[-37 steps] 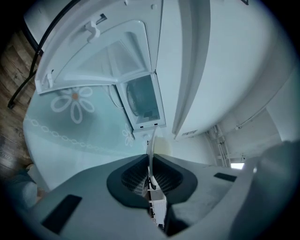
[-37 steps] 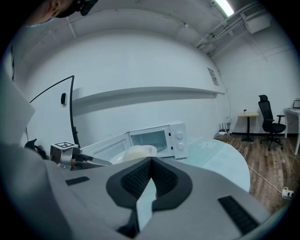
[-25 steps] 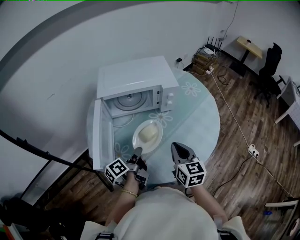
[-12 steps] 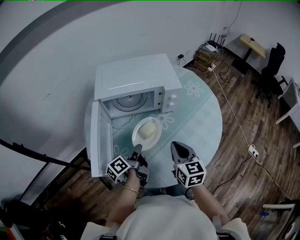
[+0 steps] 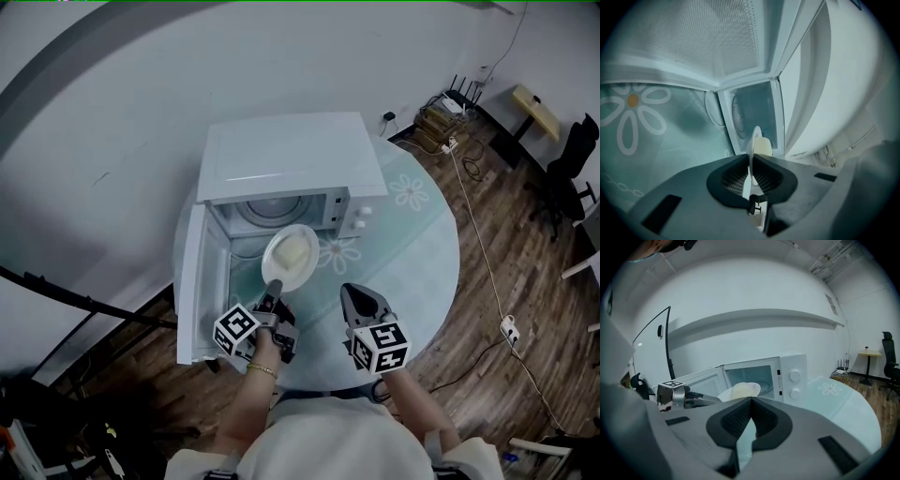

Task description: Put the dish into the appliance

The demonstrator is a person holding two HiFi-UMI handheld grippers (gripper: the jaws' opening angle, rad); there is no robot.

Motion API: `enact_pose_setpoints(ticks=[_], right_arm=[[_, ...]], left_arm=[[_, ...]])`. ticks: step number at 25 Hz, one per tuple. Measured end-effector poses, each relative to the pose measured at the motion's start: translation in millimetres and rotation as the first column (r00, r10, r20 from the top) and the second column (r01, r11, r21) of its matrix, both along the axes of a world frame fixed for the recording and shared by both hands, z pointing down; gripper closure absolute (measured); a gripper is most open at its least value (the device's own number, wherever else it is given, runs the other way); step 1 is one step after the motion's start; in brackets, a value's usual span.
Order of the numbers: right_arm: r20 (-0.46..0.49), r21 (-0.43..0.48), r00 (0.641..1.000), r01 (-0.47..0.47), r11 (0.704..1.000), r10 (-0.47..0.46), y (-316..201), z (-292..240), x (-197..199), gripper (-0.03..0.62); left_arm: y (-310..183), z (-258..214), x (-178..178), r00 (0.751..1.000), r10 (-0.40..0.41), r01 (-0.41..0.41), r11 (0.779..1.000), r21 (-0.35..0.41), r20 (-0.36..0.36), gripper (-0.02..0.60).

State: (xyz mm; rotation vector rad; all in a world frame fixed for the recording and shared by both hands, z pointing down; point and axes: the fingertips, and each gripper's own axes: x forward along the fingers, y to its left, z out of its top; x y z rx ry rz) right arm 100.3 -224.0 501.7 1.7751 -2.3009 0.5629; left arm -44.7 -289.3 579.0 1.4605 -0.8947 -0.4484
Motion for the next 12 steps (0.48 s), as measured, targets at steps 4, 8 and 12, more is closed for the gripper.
enact_pose_setpoints(ticks=[4, 8, 12], right_arm=[[0.004, -0.011, 0.999, 0.034, 0.999, -0.034, -18.5, 6.1, 1.4, 0.588], [0.009, -0.028, 0.998, 0.063, 0.998, -0.063, -33.2, 14.1, 3.2, 0.588], [0.015, -0.045, 0.996, 0.089, 0.995, -0.088, -45.0, 23.7, 3.6, 0.588]], left_arm=[[-21.4, 7.2, 0.2, 0.999, -0.047, 0.047, 0.999, -0.007, -0.01, 0.549], [-41.4, 16.1, 0.6, 0.995, -0.095, 0.094, 0.995, -0.016, -0.008, 0.549], [-60.3, 26.9, 1.1, 0.99, -0.138, 0.138, 0.99, -0.023, -0.001, 0.549]])
